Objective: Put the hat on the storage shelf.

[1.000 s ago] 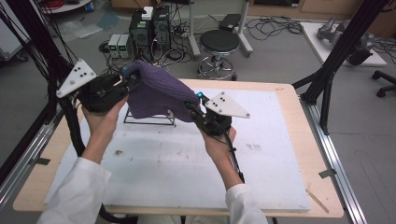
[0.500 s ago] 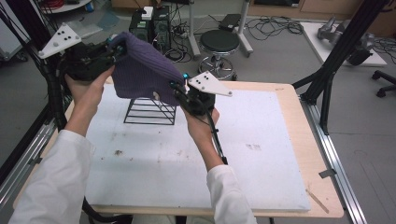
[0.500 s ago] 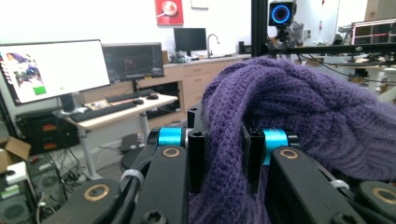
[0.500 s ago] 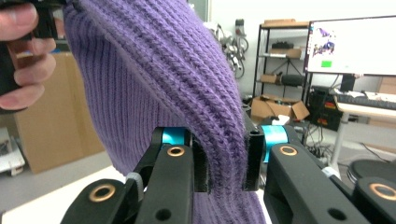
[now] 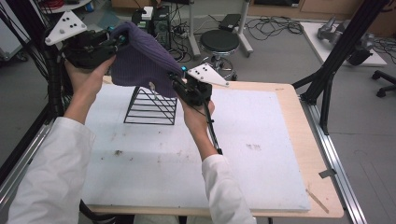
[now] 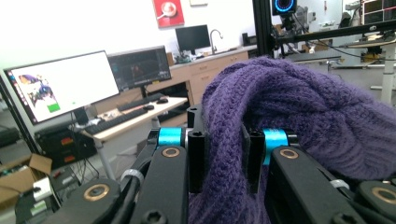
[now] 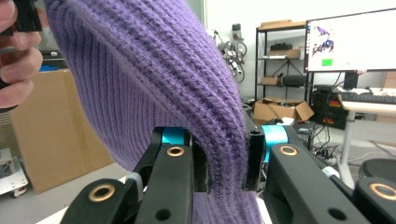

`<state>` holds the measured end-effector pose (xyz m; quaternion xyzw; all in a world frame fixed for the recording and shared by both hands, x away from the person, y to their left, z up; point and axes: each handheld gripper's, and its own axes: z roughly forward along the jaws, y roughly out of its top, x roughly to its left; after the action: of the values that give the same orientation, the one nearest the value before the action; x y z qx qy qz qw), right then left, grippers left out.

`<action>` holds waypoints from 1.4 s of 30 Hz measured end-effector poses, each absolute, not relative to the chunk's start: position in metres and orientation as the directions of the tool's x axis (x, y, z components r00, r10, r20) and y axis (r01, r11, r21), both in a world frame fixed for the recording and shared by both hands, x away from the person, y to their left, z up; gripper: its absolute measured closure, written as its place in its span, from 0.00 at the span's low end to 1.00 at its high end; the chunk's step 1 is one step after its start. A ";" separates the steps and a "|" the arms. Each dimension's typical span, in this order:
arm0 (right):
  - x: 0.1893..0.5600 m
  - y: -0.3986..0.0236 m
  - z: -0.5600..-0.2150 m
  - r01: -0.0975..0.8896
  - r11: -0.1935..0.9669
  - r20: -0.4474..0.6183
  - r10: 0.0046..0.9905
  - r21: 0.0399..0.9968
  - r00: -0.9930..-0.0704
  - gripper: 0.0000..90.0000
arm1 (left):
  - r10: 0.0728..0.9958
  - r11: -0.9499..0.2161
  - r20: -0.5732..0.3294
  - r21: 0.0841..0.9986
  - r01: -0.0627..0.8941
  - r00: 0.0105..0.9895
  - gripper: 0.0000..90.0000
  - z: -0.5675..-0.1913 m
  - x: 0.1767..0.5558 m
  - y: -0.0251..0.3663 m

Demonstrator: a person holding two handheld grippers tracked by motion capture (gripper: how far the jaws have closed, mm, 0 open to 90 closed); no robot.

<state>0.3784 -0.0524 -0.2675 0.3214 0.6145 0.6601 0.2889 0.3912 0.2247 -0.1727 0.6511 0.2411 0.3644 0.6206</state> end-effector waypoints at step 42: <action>0.400 -0.011 -0.318 0.220 0.012 0.118 0.815 0.975 -0.567 0.87 | 0.822 -0.111 0.031 0.988 0.107 0.568 0.86 -0.240 0.407 0.253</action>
<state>0.3998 -0.0114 -0.3177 0.3896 0.6642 0.5852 0.2541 0.4073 0.2528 -0.2399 0.6763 0.3435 0.3130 0.5716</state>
